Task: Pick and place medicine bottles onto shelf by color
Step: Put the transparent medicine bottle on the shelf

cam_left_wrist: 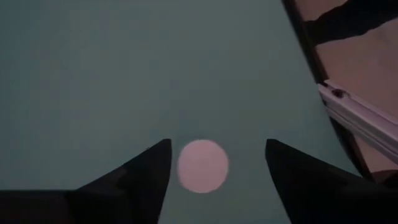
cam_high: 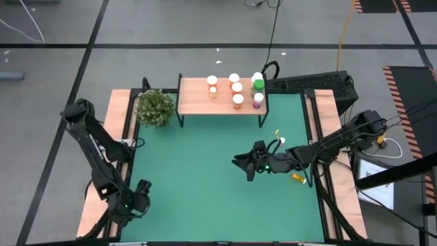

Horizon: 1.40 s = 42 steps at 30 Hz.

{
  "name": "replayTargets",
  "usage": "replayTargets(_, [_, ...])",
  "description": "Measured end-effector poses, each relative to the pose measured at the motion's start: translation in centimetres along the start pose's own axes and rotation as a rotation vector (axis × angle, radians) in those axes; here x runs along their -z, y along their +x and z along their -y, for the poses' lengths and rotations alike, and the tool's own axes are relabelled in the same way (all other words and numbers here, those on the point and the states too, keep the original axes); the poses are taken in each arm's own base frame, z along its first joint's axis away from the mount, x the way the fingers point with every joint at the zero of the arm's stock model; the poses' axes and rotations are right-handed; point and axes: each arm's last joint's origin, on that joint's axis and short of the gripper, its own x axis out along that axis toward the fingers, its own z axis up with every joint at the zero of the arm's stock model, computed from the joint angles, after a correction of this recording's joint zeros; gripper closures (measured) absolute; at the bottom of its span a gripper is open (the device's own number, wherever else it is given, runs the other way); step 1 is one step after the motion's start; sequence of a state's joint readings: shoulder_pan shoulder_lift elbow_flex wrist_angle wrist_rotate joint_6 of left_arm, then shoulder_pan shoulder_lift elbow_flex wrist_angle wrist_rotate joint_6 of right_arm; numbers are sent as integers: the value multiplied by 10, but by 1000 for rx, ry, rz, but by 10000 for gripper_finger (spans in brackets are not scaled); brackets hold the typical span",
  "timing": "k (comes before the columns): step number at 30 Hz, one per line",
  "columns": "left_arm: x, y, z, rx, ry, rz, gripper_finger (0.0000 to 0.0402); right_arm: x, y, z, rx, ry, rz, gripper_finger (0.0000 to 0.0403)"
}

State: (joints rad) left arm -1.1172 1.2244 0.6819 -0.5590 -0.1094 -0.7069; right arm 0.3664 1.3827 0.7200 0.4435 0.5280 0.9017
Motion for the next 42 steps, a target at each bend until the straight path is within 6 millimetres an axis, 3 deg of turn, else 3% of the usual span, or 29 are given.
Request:
replayTargets(6, [-2,11,2,-8,2,-6,148,-1,1,1,3,-2,4,264])
replayTargets(21, [-8,12,-6,-26,-41,-10,284,-1,1,1,1,1,1,264])
replayTargets(33, [-11,10,-9,-38,-89,-21,268,-1,1,1,0,5,1,264])
replayTargets(42, [-34,-7,-36,-160,-80,-92,295,-2,0,-1,-13,4,7,264])
